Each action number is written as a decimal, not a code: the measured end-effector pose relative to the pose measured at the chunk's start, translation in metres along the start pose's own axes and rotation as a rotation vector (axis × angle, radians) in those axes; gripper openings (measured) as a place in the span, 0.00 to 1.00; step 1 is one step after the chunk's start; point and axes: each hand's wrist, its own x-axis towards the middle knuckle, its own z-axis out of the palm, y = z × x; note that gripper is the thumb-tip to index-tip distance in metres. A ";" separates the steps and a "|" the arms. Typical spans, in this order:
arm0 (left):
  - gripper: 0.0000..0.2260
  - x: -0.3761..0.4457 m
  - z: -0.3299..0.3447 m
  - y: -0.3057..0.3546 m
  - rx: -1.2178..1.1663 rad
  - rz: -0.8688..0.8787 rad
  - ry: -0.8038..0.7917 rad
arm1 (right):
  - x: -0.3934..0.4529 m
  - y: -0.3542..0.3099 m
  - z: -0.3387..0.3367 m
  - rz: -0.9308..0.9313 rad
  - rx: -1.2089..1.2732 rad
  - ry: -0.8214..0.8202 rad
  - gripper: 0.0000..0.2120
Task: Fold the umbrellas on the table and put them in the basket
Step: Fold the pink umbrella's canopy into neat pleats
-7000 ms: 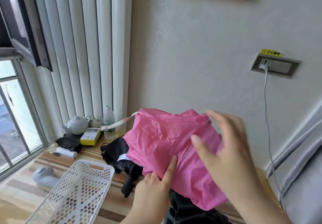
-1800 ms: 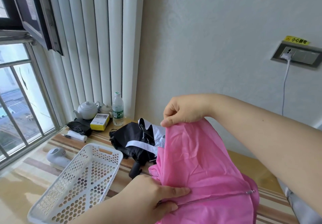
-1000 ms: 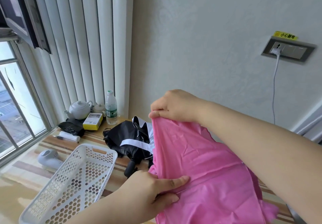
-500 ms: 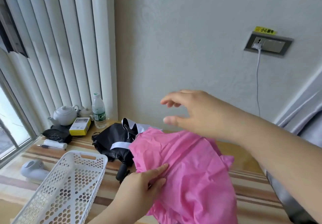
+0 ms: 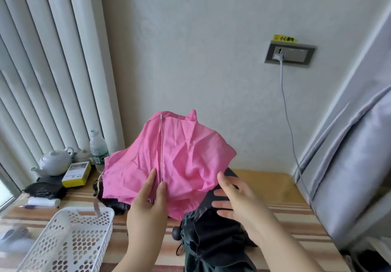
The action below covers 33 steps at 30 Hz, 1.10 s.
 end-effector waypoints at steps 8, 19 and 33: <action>0.19 -0.005 0.000 0.004 -0.116 -0.033 -0.015 | 0.004 -0.008 0.029 -0.276 0.065 0.103 0.08; 0.21 0.007 -0.015 0.017 -0.610 -0.356 -0.244 | 0.016 -0.033 0.008 -0.370 0.373 -0.183 0.11; 0.21 0.000 -0.005 0.026 -0.524 -0.193 -0.170 | 0.004 -0.042 0.019 -0.642 -0.174 0.145 0.40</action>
